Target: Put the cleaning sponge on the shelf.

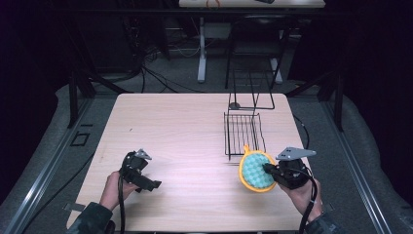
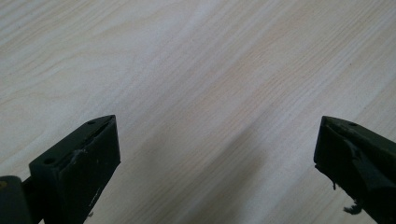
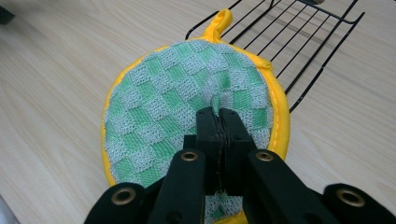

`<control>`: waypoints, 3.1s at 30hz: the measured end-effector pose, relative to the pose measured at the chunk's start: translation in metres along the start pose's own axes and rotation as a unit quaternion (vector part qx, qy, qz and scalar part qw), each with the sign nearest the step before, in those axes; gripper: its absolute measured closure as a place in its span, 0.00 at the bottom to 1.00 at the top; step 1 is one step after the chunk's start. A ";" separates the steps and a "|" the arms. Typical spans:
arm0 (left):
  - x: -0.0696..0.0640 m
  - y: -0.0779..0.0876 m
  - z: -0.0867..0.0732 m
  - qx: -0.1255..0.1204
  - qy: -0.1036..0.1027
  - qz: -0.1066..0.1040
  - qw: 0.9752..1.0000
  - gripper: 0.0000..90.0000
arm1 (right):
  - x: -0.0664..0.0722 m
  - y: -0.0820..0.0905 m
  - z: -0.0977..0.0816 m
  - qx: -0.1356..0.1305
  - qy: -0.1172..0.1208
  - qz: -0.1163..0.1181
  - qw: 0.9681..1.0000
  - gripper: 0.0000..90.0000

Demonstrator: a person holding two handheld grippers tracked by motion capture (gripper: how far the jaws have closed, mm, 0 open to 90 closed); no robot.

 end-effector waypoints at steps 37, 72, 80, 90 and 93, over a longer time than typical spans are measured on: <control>0.003 0.000 0.002 -0.006 0.011 0.006 1.000 0.00 | -0.020 0.006 0.035 -0.037 0.010 -0.032 0.999 0.98; 0.003 0.000 0.002 -0.007 0.010 0.006 1.000 0.00 | -0.042 -0.028 0.063 -0.048 0.007 -0.058 0.997 0.98; 0.003 0.002 0.002 -0.011 0.010 0.005 1.000 0.00 | -0.048 -0.032 0.065 -0.052 0.002 -0.068 0.996 0.98; 0.004 0.001 0.002 -0.011 0.014 0.006 1.000 0.00 | -0.055 -0.045 0.066 -0.056 -0.008 -0.072 0.996 0.98; 0.003 0.001 0.003 -0.011 0.012 0.003 1.000 0.00 | -0.057 -0.048 0.066 -0.058 -0.014 -0.074 0.995 0.98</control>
Point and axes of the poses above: each handheld gripper's, and its own axes: y roughly backward along the jaws, z roughly out of its top, x roughly to its left, the point moved 7 cm from there along -y, roughly forward along the jaws, and after that the axes turned 5 degrees about z, right-handed, at the moved point
